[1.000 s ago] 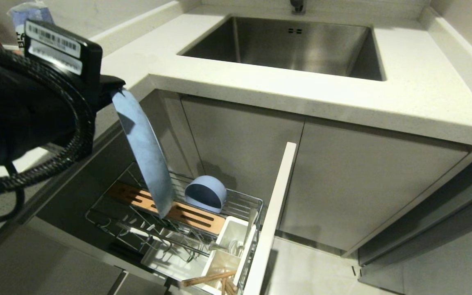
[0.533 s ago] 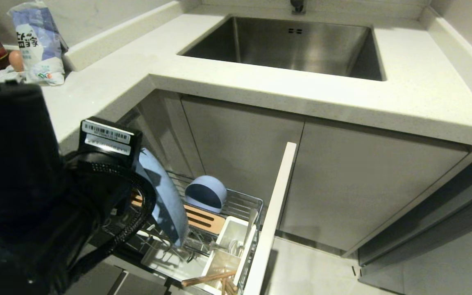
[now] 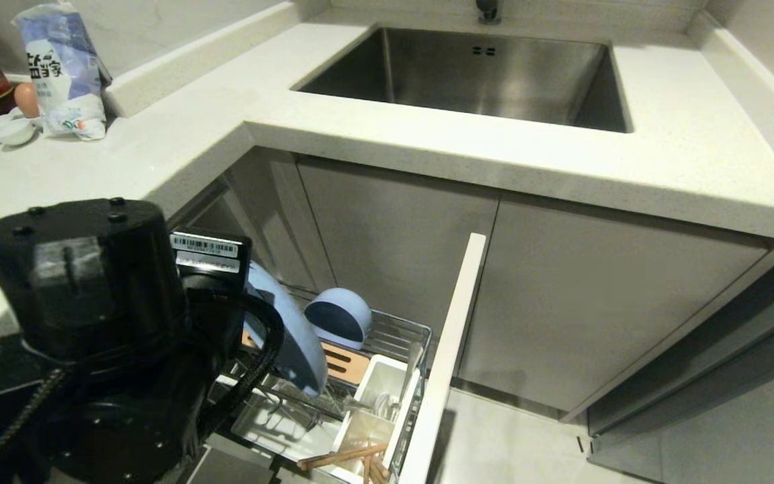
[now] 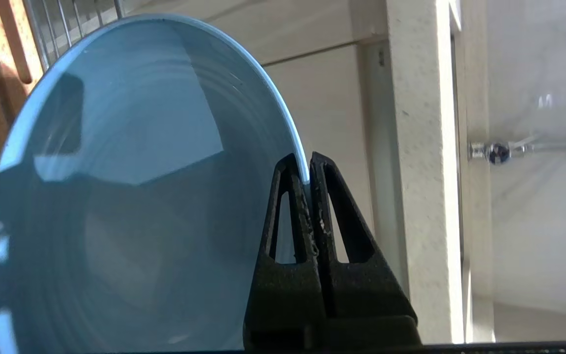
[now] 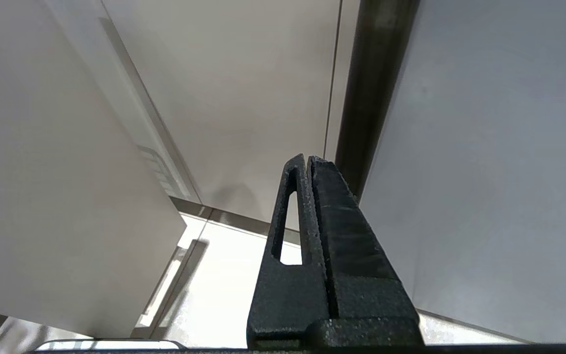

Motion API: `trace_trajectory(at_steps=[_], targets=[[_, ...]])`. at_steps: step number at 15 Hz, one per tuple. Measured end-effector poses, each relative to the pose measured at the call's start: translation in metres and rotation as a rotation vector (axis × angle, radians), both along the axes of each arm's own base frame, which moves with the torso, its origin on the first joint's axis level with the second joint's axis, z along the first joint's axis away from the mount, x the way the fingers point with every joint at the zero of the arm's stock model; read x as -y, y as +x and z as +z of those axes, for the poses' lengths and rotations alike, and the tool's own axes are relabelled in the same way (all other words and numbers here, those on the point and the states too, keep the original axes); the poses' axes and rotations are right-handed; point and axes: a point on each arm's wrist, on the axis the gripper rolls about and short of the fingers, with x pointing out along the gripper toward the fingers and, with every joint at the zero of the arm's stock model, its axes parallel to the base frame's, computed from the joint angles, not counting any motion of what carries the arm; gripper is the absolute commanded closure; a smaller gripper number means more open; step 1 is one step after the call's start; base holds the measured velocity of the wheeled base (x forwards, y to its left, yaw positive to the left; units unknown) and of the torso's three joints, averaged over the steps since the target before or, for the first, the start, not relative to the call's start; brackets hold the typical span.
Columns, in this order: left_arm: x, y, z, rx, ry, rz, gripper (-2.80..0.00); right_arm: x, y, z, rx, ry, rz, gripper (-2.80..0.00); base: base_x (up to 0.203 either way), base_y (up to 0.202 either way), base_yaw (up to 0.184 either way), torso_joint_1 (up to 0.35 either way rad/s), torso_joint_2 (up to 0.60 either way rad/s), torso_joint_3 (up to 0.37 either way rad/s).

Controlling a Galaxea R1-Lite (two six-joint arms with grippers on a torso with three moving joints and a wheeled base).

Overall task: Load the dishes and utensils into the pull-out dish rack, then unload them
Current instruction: Pick up the plate and place it in the cupboard

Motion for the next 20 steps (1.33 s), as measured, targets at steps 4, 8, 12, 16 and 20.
trace_trajectory(at_steps=[4,8,12,16,20], targets=[[0.008,0.021,-0.019,-0.012,0.014,0.047,0.0,0.0,0.0,0.0,0.0,0.0,0.0,0.0,0.0,0.0,0.0,0.0,0.0,0.0],[0.01,0.035,-0.04,-0.058,0.062,0.087,0.0,0.0,0.0,0.0,0.0,0.0,0.0,0.0,0.0,0.0,0.0,0.0,0.0,0.0],[0.009,0.042,-0.052,-0.082,0.065,0.109,0.0,0.0,0.0,0.0,0.0,0.0,0.0,0.0,0.0,0.0,0.0,0.0,0.0,0.0],[0.009,0.044,-0.062,-0.104,0.075,0.12,0.0,0.0,0.0,0.0,0.0,0.0,0.0,0.0,0.0,0.0,0.0,0.0,0.0,0.0],[0.008,0.043,-0.069,-0.122,0.092,0.121,0.0,0.0,0.0,0.0,0.0,0.0,0.0,0.0,0.0,0.0,0.0,0.0,0.0,0.0]])
